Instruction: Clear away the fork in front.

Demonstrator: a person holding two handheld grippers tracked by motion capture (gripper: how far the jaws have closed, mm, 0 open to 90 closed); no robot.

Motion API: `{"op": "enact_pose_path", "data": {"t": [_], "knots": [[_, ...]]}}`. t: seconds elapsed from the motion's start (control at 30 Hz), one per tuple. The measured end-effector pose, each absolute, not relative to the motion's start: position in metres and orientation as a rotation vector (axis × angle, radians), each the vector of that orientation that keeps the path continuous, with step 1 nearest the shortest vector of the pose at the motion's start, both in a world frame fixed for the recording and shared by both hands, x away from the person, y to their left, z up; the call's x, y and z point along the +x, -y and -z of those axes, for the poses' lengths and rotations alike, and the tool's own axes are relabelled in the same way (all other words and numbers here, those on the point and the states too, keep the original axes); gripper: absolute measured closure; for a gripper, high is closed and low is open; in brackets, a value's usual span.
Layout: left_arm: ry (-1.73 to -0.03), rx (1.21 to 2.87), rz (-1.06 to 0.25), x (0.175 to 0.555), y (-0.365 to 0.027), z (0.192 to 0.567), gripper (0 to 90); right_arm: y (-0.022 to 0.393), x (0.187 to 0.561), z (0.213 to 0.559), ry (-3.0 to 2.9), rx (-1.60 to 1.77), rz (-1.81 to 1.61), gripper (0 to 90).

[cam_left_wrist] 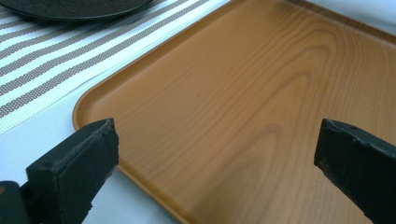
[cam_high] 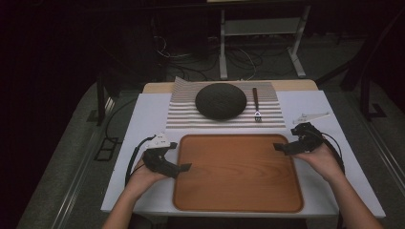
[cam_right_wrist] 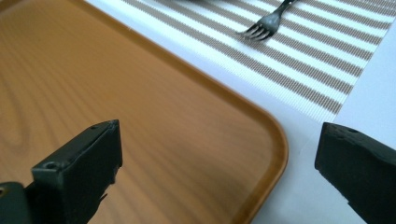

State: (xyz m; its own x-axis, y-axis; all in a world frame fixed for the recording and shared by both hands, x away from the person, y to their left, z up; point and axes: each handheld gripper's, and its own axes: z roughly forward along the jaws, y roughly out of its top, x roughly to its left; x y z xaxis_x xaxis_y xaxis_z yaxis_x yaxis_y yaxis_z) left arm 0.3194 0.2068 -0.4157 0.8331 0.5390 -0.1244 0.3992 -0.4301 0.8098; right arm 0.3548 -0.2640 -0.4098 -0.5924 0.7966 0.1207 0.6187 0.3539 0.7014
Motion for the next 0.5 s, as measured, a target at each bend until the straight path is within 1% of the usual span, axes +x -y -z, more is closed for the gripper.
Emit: {"op": "enact_pose_path", "data": {"t": [0.3, 0.5], "knots": [[-0.698, 2.072, -0.209, 0.320, -0.209, 0.415, 0.0, 0.260, 0.375, 0.407, -2.378, 1.292, -1.049, 1.7], [-0.711, 2.062, -0.217, 0.321, -0.211, 0.415, 0.0, 0.256, 0.395, 0.403, -2.369, 1.324, -1.033, 4.9]]}}
